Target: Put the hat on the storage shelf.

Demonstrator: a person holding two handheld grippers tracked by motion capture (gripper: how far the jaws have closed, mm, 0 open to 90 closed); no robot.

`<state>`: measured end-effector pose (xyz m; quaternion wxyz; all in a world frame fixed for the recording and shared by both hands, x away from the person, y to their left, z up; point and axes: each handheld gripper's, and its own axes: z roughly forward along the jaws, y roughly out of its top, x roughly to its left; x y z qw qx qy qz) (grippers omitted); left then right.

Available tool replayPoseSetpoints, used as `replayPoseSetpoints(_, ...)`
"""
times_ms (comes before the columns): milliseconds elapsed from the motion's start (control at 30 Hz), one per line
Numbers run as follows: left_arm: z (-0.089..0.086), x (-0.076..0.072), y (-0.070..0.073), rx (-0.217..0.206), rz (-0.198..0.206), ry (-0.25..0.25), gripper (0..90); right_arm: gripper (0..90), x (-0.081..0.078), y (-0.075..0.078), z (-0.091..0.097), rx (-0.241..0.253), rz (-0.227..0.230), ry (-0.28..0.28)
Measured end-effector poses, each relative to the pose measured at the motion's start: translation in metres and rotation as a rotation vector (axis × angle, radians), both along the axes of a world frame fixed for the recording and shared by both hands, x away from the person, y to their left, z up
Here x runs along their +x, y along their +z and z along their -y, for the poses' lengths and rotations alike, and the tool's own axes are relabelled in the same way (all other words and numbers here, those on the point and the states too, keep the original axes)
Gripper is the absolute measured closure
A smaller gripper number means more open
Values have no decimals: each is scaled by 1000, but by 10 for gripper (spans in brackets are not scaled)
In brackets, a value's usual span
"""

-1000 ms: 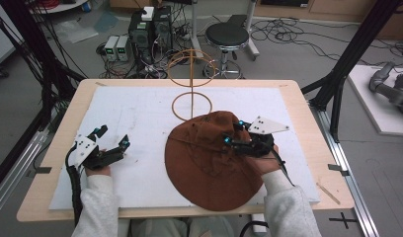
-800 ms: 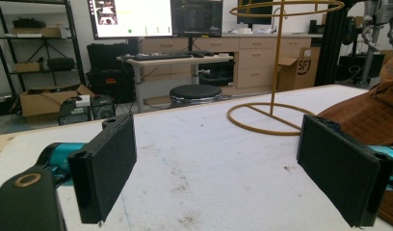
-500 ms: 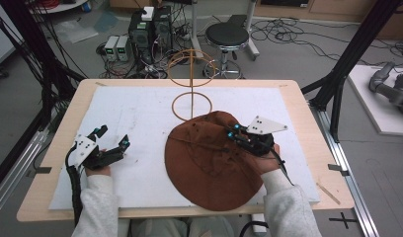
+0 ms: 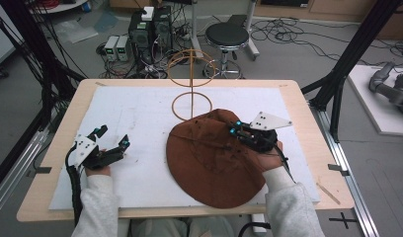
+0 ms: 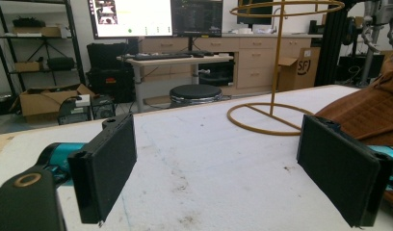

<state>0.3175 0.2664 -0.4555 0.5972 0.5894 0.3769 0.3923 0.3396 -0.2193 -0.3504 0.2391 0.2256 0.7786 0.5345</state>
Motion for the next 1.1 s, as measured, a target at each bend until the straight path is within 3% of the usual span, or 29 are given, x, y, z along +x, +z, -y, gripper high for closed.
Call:
replayPoseSetpoints(367,0,0,0,0,1,2,143,877,-7,20,9,24,38,-8)
replayPoseSetpoints(900,0,0,0,0,1,2,143,879,-16,50,14,5,110,-20)
replayPoseSetpoints(933,0,0,0,0,1,2,143,879,-17,50,13,13,98,-20)
replayPoseSetpoints(967,0,0,0,0,1,2,143,879,-17,53,14,7,123,-21)
replayPoseSetpoints(1000,0,0,0,0,2,2,143,880,-18,53,14,9,106,-24)
replayPoseSetpoints(1100,0,0,0,0,2,2,143,879,-19,57,15,10,122,-23)
